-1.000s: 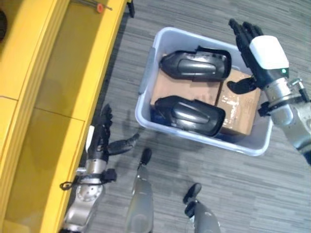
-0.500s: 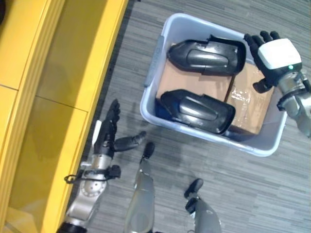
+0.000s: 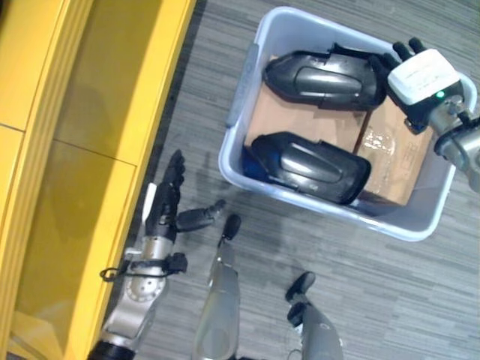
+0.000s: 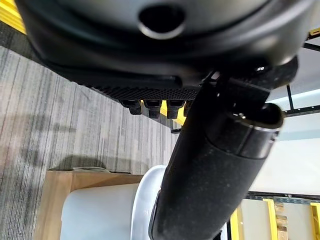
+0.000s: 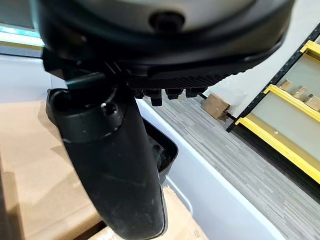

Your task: Move parts from the plastic box to the shelf.

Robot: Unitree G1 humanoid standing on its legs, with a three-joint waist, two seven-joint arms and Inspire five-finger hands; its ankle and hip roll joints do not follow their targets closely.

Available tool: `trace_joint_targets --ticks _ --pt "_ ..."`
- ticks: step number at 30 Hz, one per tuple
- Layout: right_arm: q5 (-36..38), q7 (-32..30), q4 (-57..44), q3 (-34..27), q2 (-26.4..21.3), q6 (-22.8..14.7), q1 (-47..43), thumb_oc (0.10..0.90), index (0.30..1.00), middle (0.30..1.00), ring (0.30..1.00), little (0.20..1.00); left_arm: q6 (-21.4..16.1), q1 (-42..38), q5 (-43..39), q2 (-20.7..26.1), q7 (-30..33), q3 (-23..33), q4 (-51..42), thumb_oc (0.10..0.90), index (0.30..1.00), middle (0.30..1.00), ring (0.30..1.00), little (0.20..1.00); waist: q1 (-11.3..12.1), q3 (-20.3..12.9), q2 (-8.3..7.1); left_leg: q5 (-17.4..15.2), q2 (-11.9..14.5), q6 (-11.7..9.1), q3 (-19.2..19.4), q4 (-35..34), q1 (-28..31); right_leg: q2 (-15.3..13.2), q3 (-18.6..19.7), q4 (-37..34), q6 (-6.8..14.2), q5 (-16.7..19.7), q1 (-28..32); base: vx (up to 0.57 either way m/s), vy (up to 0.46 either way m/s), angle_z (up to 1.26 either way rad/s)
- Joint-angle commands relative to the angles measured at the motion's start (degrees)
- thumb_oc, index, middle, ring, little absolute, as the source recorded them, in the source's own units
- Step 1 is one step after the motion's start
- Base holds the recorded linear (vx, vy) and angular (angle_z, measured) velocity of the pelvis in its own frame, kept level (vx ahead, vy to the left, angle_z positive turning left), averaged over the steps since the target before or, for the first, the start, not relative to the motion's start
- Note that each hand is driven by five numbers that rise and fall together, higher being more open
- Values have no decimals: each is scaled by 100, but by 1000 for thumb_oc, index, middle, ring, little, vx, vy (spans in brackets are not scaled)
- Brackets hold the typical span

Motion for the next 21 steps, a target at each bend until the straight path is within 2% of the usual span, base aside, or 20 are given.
trace_joint_targets --ticks 1,14,21 --pt "-216 -367 63 364 -462 384 -1281 900 1000 1000 1000 1000 -640 -255 -80 132 148 13 -759 900 1000 1000 1000 1000 41 95 -126 -118 273 124 227 -516 691 53 166 -20 -123 614 -320 0 0 0" --pt "-644 -417 715 1095 -348 535 -1695 900 1000 1000 1000 1000 -676 -291 -158 218 131 -105 -723 900 1000 1000 1000 1000 138 251 -45 -35 227 95 125 -559 426 51 50 14 -111 604 -537 4 -5 2" --pt "-697 -377 947 1260 -255 543 -1685 900 1000 1000 1000 1000 -696 -314 -170 223 141 -150 -715 900 1000 1000 1000 1000 169 251 17 3 216 88 79 -562 200 44 24 83 -121 583 -770 7 -4 2"
